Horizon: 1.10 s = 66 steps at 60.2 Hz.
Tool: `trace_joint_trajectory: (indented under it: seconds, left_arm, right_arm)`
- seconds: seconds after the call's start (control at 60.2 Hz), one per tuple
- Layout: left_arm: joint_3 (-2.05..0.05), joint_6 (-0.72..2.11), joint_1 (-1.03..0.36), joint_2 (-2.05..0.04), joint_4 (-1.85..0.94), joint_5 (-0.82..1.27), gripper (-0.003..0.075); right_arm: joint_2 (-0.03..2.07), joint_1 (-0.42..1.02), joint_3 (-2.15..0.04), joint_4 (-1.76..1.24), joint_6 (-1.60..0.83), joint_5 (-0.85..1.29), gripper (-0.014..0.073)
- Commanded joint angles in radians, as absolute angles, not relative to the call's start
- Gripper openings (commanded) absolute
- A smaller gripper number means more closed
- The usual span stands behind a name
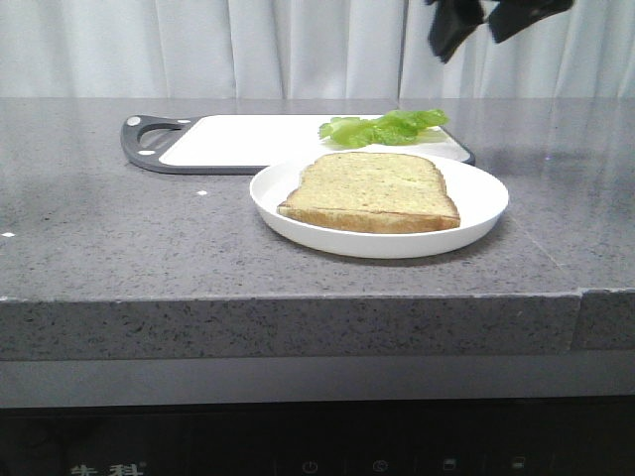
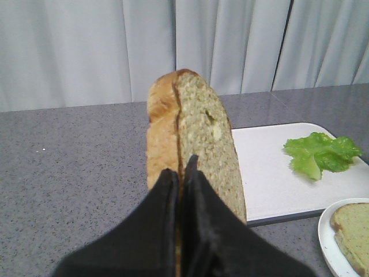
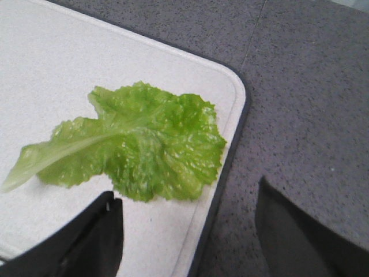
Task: Left arm grabs bread, right arm adds lettuce
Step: 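Lower the right gripper onto the lettuce leaf and grasp it, then carry the lettuce with the right gripper onto the bottom bread slice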
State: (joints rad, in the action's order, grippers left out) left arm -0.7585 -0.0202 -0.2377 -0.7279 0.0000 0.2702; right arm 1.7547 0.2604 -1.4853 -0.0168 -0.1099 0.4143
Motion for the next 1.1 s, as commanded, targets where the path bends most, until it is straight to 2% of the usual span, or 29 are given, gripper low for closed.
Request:
trace_joint_trajectory:
  seconds: [0.0,0.133,0.266,0.548,0.614,0.78,0.83,0.913,1.079]
  left_arm:
    - [-0.785,-0.029,-0.236,-0.721,-0.015,0.187,-0.0021]
    - [-0.785,-0.029,-0.236,-0.721,-0.019,0.187,-0.0021]
    - [-0.785,-0.029,-0.236,-0.721,-0.035,0.198,-0.0021]
    - [-0.785,-0.029,-0.236,-0.721,-0.039,0.206,-0.0021]
    - [-0.785,-0.029,-0.236,-0.721,-0.039,0.213,-0.0021]
    - [-0.785,-0.029,-0.236,-0.721,-0.041,0.220,-0.0021]
    - [-0.785,-0.029,-0.236,-0.721,-0.041,0.220,-0.0021]
    - [-0.785,-0.029,-0.236,-0.721,-0.042,0.220,-0.0021]
    - [-0.785,-0.029,-0.236,-0.721,-0.042,0.220,-0.0021]
  right_arm:
    - [1.797,0.266,-1.641,-0.008,-0.145,0.434,0.0505]
    - [1.909,0.282,-1.785,-0.008,-0.195,0.548,0.0498]
    - [1.974,0.307,-1.871,-0.014,-0.219,0.608,0.0434]
    - [2.046,0.306,-1.898,-0.014,-0.219,0.619,0.0409]
    - [2.051,0.303,-1.899,-0.014,-0.219,0.619,0.0349]
    - [2.047,0.303,-1.900,-0.014,-0.219,0.609,0.0124]
    - [2.046,0.303,-1.900,-0.014,-0.219,0.609,0.0086]
    - [2.042,0.303,-1.901,-0.015,-0.218,0.611,0.0052]
    - [2.011,0.303,-1.901,-0.038,-0.218,0.612,0.0055]
